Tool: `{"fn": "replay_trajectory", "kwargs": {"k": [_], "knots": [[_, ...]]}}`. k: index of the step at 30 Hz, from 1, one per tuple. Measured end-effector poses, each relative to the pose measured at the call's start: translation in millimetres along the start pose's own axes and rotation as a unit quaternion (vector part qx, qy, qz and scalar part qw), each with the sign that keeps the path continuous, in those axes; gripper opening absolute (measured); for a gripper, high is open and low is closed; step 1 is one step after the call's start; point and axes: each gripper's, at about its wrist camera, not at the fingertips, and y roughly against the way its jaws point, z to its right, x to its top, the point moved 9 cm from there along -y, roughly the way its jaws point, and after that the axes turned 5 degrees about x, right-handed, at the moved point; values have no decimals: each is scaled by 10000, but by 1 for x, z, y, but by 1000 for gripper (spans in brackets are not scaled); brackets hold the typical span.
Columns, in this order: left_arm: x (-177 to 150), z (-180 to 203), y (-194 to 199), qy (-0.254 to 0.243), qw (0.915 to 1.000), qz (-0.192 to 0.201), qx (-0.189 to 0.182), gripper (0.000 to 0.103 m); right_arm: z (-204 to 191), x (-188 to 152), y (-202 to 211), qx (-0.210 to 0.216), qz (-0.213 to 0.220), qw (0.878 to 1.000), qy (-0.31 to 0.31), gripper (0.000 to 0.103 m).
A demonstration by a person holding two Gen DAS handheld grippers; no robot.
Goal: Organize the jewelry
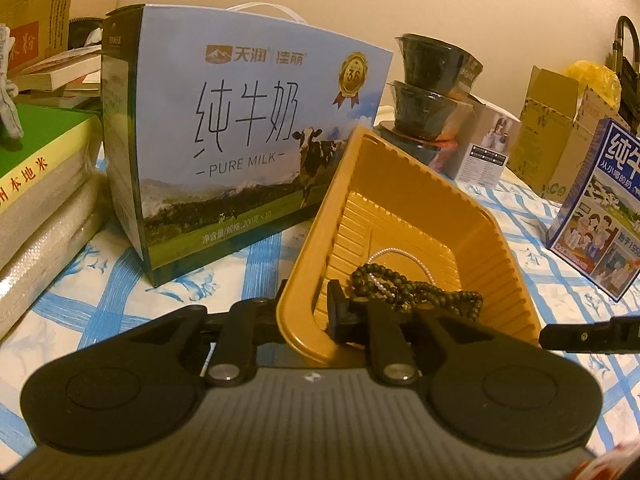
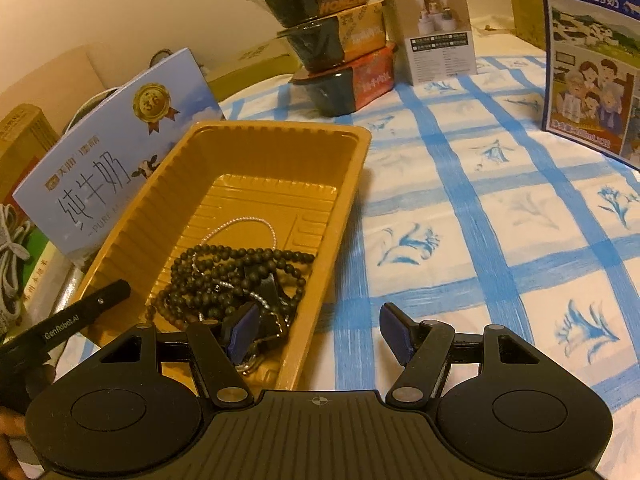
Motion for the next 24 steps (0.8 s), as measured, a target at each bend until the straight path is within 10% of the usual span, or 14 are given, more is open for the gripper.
{"fn": "replay_trajectory", "kwargs": {"k": [3, 12, 24], "knots": [[1, 0, 3, 8, 10000, 20, 33, 40, 0, -5, 3, -2, 14, 10000, -20, 67], [6, -3, 10, -31, 10000, 35, 5, 60, -5, -25, 9, 56, -50, 9998, -173, 67], [11, 2, 55, -98, 9998, 195, -24, 68, -12, -28, 43, -206, 283, 9994, 10, 67]]}}
